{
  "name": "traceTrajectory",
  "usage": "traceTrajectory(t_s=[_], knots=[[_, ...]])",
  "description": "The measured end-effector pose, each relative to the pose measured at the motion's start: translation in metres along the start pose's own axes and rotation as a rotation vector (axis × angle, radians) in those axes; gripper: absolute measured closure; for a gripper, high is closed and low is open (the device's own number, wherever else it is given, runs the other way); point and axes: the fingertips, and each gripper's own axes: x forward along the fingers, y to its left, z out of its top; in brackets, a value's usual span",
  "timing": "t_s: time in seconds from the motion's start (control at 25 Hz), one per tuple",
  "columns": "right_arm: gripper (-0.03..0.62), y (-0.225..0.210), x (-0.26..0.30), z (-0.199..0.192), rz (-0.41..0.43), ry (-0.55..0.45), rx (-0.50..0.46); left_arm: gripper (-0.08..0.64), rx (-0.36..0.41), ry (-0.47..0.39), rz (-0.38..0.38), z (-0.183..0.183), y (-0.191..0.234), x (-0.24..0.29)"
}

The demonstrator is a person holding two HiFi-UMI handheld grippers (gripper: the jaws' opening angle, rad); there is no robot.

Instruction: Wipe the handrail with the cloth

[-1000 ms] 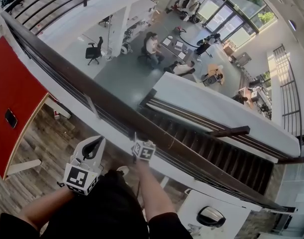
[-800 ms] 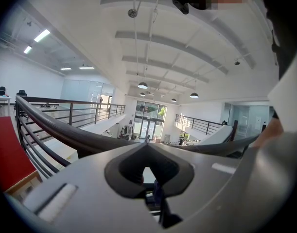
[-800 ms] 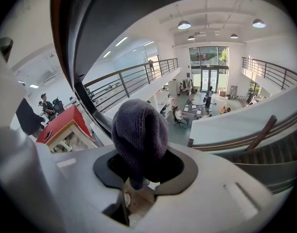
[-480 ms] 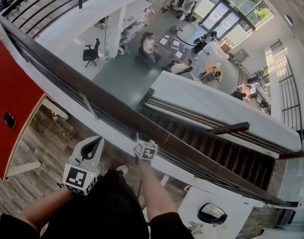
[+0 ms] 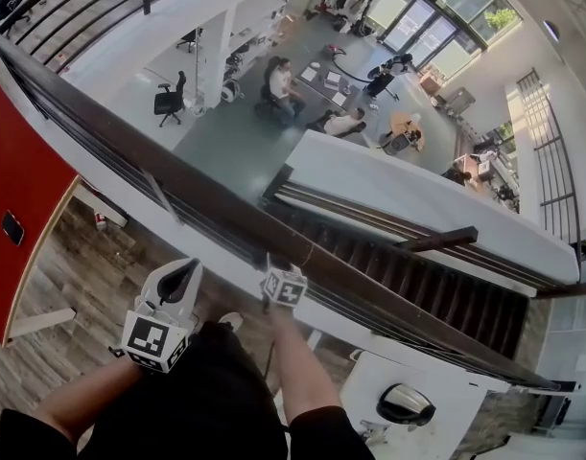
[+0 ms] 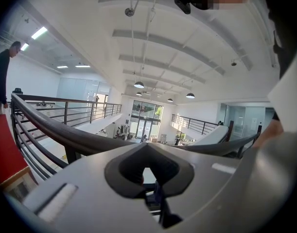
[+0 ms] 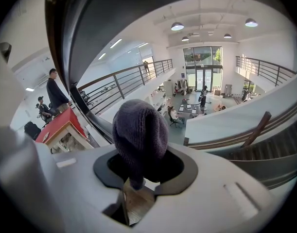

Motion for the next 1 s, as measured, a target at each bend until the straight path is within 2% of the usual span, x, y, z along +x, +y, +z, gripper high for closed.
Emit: traceTrajectory(t_s=[0.2,0.48,1.0], knots=[[0.481,-0.011,-0.008,0.002,-0.005,-0.002,-0.005,0.560,0.021,-0.016,-0.021,0.003,-0.017,0.005],[0.480,-0.025,-0.016,-0.002,-0.007,-0.006,-0.005,0.560,0.004,-0.013,-0.014,-0.001,-0.027,0.008],[0.480,-0.067,-0.040,-0.009,-0.040,-0.029,0.020,0.560,0.003,-0.026,-0.056,-0.003,-0.053,0.014]])
